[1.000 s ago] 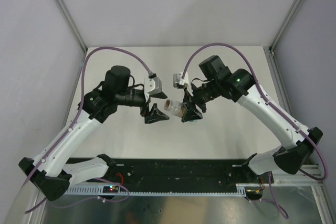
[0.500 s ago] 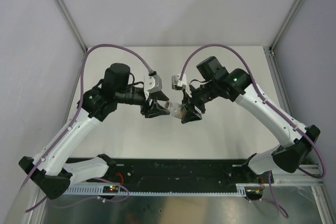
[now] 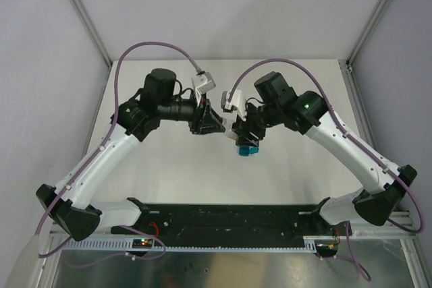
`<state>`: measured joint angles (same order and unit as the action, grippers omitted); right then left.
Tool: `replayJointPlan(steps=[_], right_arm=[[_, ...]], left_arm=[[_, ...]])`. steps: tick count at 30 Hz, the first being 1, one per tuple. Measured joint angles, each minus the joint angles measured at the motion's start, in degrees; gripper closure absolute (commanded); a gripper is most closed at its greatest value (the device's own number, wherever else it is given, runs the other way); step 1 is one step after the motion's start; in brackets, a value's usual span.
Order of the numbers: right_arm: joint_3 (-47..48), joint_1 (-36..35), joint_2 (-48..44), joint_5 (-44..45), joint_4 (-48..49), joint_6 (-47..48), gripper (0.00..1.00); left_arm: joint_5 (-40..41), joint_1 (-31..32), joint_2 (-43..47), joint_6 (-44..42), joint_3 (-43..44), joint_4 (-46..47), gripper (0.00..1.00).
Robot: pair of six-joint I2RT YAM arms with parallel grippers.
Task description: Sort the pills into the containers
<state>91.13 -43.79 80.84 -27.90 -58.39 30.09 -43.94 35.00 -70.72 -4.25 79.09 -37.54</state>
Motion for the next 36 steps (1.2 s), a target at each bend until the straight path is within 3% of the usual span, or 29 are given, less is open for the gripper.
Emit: replayJointPlan(steps=[2, 10, 14, 23, 36], right_arm=[[-0.3, -0.6, -0.7, 3.7, 1.7, -0.3, 1.00], [-0.4, -1.9, -1.4, 15.4, 8.2, -2.4, 1.00], [-0.8, -2.0, -1.4, 18.1, 9.9, -3.5, 1.00], [-1.9, -1.3, -1.4, 15.9, 9.9, -3.7, 1.00], [-1.6, 3.6, -1.3, -7.7, 1.2, -0.9, 1.00]], left_arm=[[1.2, -0.7, -0.3, 5.0, 0.0, 2.0, 0.98], [3.7, -4.2, -2.0, 22.0, 0.0, 9.6, 0.30], [3.5, -4.4, -2.7, 25.3, 0.0, 10.5, 0.05], [-1.3, -6.6, -2.1, 22.4, -1.7, 12.0, 0.00], [-7.9, -4.6, 10.4, -3.7, -8.0, 10.0, 0.02]])
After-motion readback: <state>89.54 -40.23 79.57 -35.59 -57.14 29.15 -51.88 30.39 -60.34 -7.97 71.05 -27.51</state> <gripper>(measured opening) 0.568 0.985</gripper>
